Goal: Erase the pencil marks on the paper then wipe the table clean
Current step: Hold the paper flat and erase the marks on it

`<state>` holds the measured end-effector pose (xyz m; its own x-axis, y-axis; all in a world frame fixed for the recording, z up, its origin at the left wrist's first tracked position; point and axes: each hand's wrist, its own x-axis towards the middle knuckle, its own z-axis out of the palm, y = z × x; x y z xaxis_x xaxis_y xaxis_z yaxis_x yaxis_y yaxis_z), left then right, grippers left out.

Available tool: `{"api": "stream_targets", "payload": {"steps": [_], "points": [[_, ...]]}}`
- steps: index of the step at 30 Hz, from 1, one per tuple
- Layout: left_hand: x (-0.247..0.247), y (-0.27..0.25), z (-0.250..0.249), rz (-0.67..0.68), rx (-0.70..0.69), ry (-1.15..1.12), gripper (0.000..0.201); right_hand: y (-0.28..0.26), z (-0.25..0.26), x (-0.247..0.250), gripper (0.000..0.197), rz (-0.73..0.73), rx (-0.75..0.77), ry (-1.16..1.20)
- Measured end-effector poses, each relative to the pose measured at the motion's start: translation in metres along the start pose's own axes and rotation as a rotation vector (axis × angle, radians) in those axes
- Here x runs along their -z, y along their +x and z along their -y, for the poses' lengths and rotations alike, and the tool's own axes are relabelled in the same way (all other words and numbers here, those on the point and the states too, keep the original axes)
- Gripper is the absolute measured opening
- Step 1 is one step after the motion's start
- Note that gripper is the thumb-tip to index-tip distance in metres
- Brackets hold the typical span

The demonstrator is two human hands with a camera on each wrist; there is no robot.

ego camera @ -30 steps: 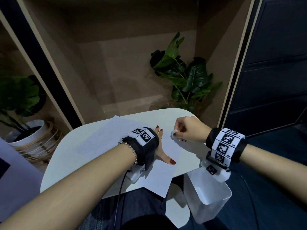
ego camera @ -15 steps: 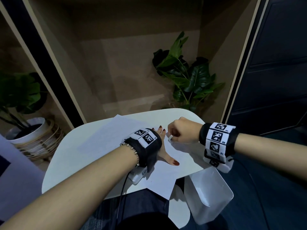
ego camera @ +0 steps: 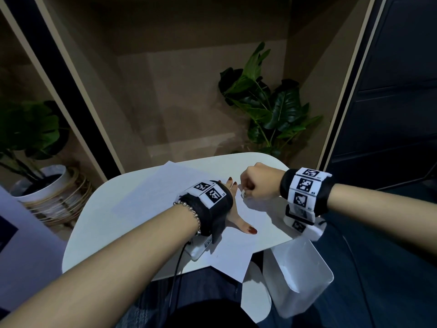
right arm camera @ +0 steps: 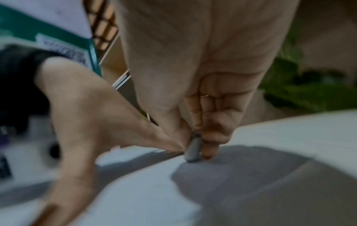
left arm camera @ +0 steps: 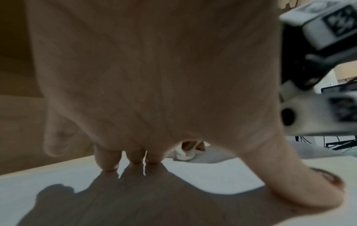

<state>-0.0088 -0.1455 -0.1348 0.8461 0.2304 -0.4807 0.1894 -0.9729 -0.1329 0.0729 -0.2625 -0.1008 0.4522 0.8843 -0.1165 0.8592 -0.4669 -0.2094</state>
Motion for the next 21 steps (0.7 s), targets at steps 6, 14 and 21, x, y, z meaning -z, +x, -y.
{"api": "stream_targets", "payload": {"steps": [6,14,21], "points": [[0.001,0.002,0.002,-0.033,-0.020,0.009,0.116,-0.006,0.008,-0.007,0.015,0.054,0.065,0.012],[0.002,-0.005,0.000,-0.050,-0.032,0.041,0.129,-0.009,0.007,-0.010,0.015,0.012,0.041,-0.011],[-0.004,-0.022,0.001,0.012,-0.007,0.004,0.126,-0.007,0.001,-0.002,0.023,0.005,-0.050,-0.159]]}}
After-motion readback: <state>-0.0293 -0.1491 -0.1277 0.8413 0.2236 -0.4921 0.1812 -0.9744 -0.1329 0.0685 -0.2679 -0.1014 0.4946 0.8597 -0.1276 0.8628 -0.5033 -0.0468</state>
